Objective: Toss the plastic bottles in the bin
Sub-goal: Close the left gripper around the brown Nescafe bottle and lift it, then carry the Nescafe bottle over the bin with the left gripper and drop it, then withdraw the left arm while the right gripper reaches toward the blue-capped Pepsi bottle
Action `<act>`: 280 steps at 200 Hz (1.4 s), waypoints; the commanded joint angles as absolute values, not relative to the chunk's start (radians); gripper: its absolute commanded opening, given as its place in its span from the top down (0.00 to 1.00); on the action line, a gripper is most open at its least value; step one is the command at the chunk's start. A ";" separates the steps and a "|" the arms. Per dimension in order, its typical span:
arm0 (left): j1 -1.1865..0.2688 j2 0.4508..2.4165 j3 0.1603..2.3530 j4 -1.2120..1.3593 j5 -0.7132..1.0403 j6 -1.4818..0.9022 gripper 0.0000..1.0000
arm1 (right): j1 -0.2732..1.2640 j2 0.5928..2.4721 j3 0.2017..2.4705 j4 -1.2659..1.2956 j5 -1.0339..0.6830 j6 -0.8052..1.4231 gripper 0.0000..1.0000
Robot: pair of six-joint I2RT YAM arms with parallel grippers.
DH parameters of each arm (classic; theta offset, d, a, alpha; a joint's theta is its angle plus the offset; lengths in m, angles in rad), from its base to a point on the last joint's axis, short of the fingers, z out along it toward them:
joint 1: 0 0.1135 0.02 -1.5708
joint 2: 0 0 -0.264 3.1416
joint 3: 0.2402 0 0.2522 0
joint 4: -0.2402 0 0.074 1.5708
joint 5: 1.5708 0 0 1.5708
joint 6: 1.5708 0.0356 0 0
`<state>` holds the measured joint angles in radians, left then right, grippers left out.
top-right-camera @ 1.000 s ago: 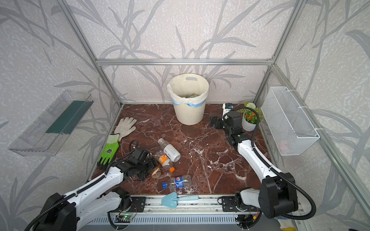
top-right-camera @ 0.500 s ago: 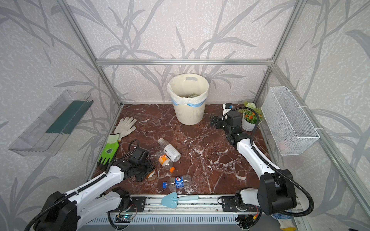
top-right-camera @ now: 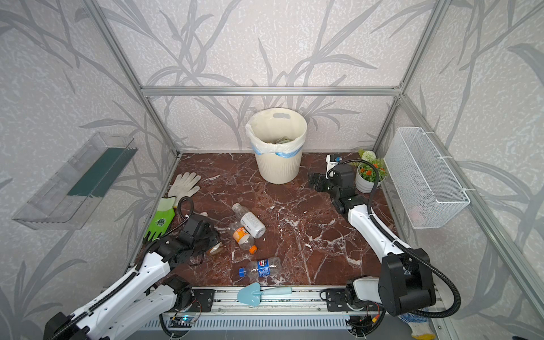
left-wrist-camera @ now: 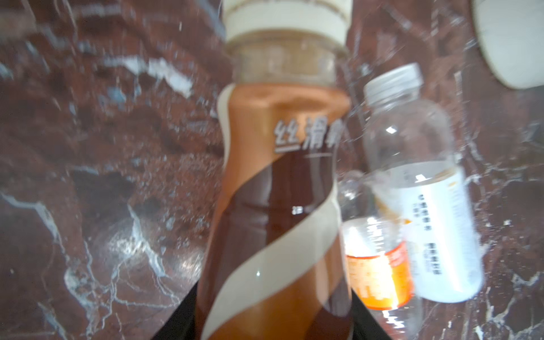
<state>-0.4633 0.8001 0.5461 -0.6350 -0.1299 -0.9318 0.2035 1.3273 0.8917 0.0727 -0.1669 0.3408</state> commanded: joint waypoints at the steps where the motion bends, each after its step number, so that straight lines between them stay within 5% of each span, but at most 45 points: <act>1: -0.457 0.779 0.627 -0.589 -0.263 -0.792 0.48 | 0.202 1.335 0.853 0.033 -0.221 0.362 0.08; 69: -0.454 0.813 0.784 -0.180 -0.338 -0.438 0.47 | 0.255 1.340 0.785 -0.062 -0.233 0.364 0.10; 113: -0.456 0.919 1.039 0.014 -0.137 -0.188 0.47 | 0.285 1.333 0.765 -0.078 -0.221 0.373 0.10; 170: -0.456 1.496 1.766 -0.104 0.087 -0.156 0.47 | 0.296 1.359 0.755 0.004 -0.238 0.410 0.10; 210: -0.454 2.021 2.525 -0.566 0.138 -0.185 0.14 | 0.344 1.404 0.766 0.047 -0.289 0.433 0.09; 217: -0.453 2.076 2.624 -0.636 0.153 -0.183 0.02 | 0.364 1.400 0.764 0.049 -0.287 0.433 0.09; 228: -0.453 2.123 2.726 -0.704 0.146 -0.177 0.01 | 0.394 1.399 0.757 0.047 -0.279 0.433 0.08; 253: -0.453 2.064 2.717 -0.771 0.079 -0.126 0.01 | 0.432 1.396 0.747 0.038 -0.295 0.435 0.08; 280: -0.443 1.790 2.326 -0.633 -0.037 -0.072 0.01 | 0.443 1.368 0.766 -0.033 -0.311 0.364 0.08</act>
<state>-0.4545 2.0632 2.5309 -0.6800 0.0685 -0.1459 0.4400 1.4036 0.7597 0.0200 -0.2859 0.4187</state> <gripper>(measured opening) 0.993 0.919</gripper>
